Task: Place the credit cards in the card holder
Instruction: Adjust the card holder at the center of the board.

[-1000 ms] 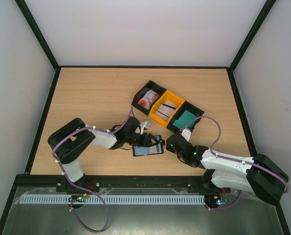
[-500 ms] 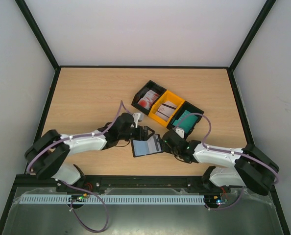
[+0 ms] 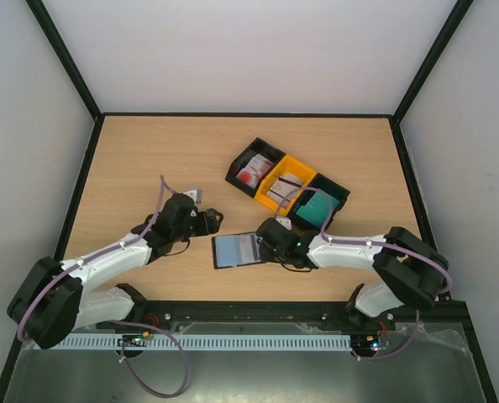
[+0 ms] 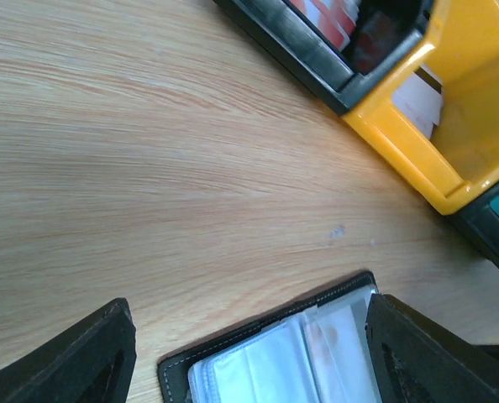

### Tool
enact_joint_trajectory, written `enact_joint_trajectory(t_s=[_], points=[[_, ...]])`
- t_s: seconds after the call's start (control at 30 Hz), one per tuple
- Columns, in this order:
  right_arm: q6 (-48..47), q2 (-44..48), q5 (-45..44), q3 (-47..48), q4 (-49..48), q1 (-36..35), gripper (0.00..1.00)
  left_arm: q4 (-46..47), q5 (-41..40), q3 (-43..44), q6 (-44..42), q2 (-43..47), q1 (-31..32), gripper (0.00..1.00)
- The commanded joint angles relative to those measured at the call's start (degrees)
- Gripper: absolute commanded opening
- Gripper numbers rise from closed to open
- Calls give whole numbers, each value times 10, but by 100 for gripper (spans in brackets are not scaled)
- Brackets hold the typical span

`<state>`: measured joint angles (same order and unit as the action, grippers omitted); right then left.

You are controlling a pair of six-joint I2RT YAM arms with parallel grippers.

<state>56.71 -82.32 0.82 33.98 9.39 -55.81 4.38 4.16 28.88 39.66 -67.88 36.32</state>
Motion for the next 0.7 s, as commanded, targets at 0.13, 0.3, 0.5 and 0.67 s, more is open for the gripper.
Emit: enact_joint_trajectory(t_s=[0.13,0.3,0.5,0.67], points=[[-21,-45,21,95,24,-9,22,-42,2,-11,-4,41,-35,77],[-79,20,-4,134,70,40,31,-59,3,0,-9,56,-47,77],[-264,58,6,207,161,210,44,-63,35,32,-16,63,-55,81],[-401,37,40,259,249,317,47,20,132,46,-1,14,-47,79]])
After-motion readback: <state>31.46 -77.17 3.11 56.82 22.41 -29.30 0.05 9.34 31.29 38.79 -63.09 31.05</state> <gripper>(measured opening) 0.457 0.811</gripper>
